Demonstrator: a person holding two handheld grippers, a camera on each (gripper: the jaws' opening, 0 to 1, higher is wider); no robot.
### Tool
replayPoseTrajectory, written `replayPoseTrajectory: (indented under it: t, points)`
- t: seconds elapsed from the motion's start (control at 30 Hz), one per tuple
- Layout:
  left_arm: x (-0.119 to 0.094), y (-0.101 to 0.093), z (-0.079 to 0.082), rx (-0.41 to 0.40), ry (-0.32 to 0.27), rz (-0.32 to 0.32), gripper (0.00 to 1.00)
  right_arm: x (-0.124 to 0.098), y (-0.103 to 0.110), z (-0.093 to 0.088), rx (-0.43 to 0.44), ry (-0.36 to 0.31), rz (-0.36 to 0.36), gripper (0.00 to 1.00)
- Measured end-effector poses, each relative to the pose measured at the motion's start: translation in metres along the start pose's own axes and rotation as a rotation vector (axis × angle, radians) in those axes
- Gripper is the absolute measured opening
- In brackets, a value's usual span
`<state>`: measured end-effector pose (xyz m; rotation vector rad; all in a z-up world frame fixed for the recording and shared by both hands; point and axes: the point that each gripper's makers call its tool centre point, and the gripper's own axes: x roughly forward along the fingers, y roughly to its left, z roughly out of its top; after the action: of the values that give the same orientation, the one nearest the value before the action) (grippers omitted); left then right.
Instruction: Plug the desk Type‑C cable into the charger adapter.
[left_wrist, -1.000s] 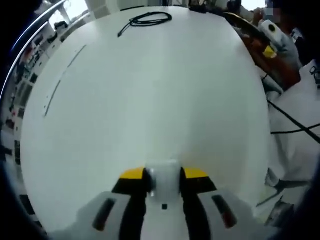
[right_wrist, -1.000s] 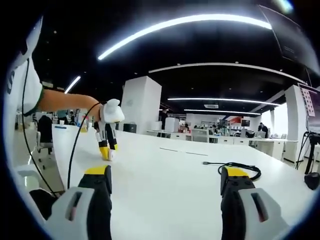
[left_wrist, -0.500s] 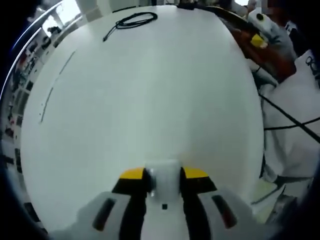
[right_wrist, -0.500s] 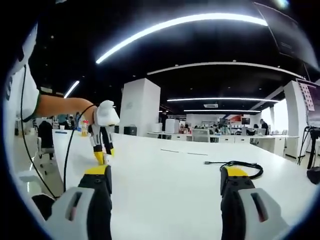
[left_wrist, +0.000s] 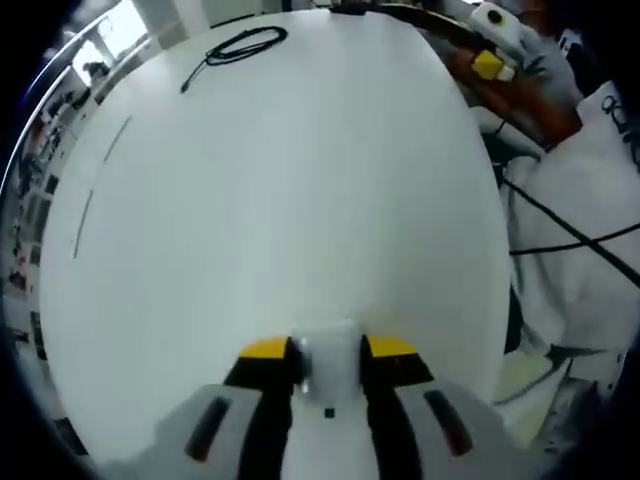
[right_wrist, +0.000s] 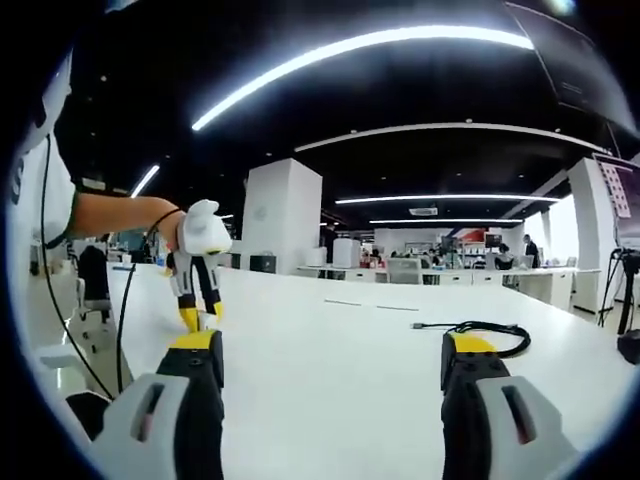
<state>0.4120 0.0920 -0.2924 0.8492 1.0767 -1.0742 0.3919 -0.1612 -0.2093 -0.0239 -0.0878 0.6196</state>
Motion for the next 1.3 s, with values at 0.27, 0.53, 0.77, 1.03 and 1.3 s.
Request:
replayPoseTrajectory:
  t: [0.27,0.53,0.77,1.03,1.3]
  points:
    - [0.0,-0.017,0.002,0.024,0.006,-0.007,0.25,0.0,0.0,0.0,0.002,-0.001,0.002,0.91]
    - [0.001,-0.035,0.003,0.04,0.014,-0.022,0.25,0.001,0.001,0.0,0.001,-0.004,0.005,0.91]
    - [0.001,-0.037,0.003,0.052,0.018,-0.026,0.25,0.001,0.002,0.0,0.001,-0.002,0.007,0.91]
    - [0.0,-0.04,0.001,0.052,0.021,-0.03,0.25,0.001,0.003,0.001,0.0,-0.003,0.01,0.9]
    - [0.0,-0.045,0.001,0.062,0.032,-0.034,0.25,0.001,0.004,-0.001,0.003,-0.001,0.013,0.9]
